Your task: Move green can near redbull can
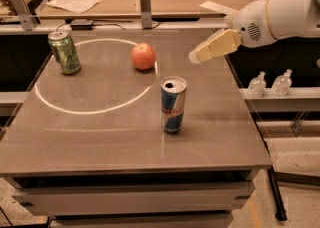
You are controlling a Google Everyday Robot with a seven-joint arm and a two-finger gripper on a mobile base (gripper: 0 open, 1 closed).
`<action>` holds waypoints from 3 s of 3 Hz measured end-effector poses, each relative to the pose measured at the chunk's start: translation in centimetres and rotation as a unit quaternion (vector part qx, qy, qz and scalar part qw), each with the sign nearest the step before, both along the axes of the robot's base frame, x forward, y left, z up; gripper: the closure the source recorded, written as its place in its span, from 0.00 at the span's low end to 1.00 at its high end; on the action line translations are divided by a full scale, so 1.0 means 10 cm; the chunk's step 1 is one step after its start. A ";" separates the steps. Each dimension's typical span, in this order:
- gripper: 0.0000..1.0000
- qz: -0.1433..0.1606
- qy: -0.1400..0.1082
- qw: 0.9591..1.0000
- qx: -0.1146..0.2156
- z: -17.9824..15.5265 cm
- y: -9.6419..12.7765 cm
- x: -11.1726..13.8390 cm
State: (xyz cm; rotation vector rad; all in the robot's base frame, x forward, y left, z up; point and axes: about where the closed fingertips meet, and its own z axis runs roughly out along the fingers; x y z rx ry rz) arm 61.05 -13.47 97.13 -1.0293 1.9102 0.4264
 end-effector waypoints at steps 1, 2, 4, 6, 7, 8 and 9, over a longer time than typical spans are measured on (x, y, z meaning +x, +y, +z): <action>0.00 0.035 -0.052 0.998 0.031 0.07 0.44 0.13; 0.00 0.058 -0.088 0.994 0.033 0.06 0.82 0.27; 0.00 0.093 -0.092 0.991 0.037 -0.02 1.56 0.50; 0.00 0.130 -0.091 0.986 0.053 -0.01 2.01 0.52; 0.00 0.138 -0.097 0.985 0.035 -0.11 2.14 0.58; 0.00 0.129 -0.108 0.986 0.016 -0.16 2.38 0.74; 0.00 0.112 -0.094 0.989 -0.005 -0.22 2.60 0.93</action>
Offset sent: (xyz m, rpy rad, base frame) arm 0.0447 0.1230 0.0040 0.0660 -0.2567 0.1645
